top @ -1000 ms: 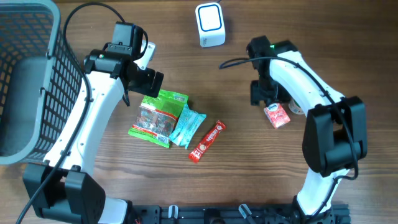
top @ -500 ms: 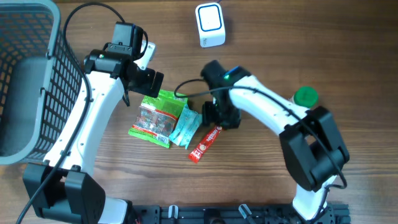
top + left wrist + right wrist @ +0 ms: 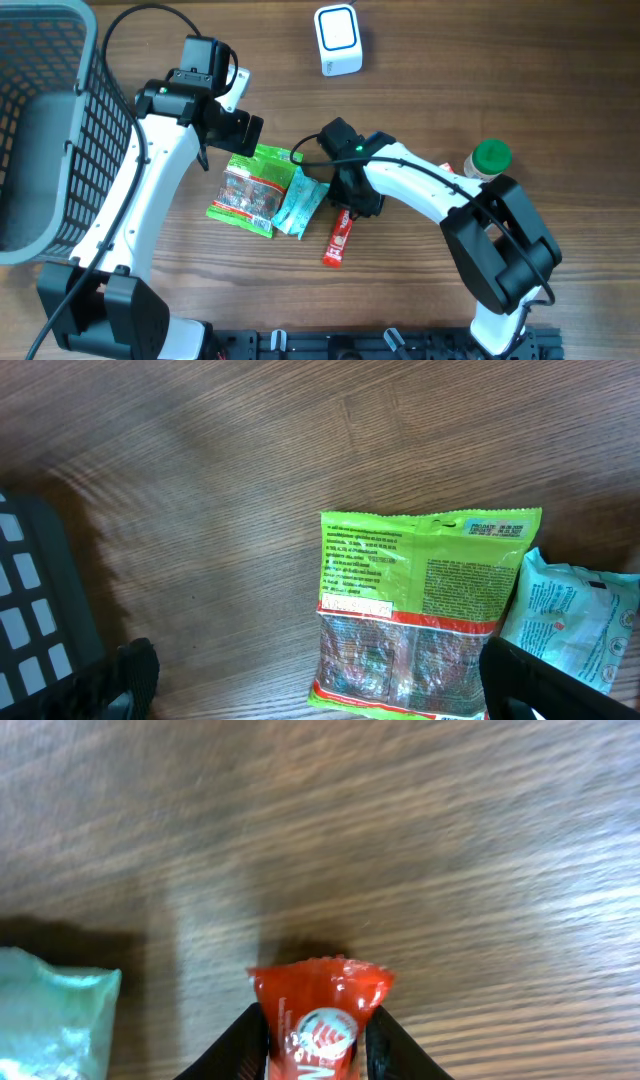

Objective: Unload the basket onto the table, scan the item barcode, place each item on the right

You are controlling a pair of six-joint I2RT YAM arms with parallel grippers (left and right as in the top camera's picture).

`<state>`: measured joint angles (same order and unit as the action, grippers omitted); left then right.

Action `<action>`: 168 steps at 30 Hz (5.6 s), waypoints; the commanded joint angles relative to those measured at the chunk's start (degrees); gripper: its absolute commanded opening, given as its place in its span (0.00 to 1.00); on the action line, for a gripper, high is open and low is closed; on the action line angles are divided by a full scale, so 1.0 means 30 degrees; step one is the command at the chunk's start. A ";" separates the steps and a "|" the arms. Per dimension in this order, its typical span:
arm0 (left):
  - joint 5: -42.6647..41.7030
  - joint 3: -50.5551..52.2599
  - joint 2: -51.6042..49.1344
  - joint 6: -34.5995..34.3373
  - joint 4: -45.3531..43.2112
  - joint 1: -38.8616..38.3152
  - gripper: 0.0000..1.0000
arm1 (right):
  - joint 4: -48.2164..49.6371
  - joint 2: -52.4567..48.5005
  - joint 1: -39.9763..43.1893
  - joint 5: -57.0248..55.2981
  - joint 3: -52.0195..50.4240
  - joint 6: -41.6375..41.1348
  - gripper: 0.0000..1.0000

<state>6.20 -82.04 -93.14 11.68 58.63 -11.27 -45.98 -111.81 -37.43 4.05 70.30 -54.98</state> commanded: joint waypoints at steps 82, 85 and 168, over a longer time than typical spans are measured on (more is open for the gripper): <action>0.0175 -0.0189 0.0080 0.0168 -0.0051 -0.0044 1.00 | -0.2062 0.0087 -0.1792 -1.7704 -0.0153 0.6841 0.04; 0.0175 -0.0189 0.0080 0.0168 -0.0051 -0.0044 1.00 | -0.1574 0.0087 -0.1792 -1.6910 -0.0153 0.7344 0.04; 0.0175 -0.0189 0.0080 0.0168 -0.0051 -0.0044 1.00 | 0.1341 0.4517 0.4437 -0.2266 -0.2732 1.6968 0.04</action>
<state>6.20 -82.04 -93.14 11.68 58.63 -11.25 -39.66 -102.83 -23.29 9.91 59.07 0.97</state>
